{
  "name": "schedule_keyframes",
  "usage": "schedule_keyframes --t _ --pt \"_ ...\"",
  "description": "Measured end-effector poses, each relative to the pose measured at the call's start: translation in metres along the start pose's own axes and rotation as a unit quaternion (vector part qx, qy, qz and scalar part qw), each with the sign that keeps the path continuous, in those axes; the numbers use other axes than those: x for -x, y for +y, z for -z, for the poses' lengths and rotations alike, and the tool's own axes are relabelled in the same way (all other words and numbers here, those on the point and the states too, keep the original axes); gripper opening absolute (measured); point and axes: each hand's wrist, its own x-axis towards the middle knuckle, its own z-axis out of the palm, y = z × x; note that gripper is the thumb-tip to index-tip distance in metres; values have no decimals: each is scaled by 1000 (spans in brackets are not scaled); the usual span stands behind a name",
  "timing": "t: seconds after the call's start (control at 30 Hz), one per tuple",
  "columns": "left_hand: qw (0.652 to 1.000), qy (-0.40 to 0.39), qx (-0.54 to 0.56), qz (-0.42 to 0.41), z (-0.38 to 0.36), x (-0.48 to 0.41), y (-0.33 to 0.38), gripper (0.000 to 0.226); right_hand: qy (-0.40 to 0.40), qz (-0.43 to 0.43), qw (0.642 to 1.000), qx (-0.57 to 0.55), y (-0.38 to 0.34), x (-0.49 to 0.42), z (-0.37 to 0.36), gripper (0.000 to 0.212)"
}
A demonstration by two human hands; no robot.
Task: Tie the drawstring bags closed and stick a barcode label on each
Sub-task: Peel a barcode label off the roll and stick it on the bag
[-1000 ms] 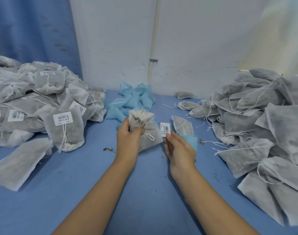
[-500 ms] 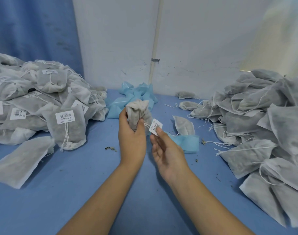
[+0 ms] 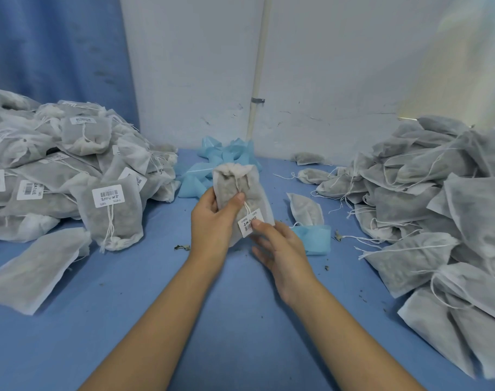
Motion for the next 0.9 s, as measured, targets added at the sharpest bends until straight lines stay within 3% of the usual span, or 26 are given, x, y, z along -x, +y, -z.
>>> schedule_keyframes --t 0.07,0.17,0.37,0.57,0.77,0.9 --pt "999 -18 -10 25 1 0 0 8 -11 34 999 -10 -1 -1 1 32" --pt "996 -53 2 65 1 0 -2 8 -28 58 997 -32 -3 -1 2 23" --pt "987 -116 -12 107 -1 2 -8 42 -9 54 990 -133 -3 -4 3 12" --pt "985 -132 -72 85 7 1 -14 6 14 48 986 -158 -4 -5 6 6" --pt "984 -139 -25 112 10 -3 -13 25 15 55 979 -193 -7 -5 4 8" --pt "977 -157 -110 98 10 -3 -6 22 23 46 977 -206 -6 -4 3 7"
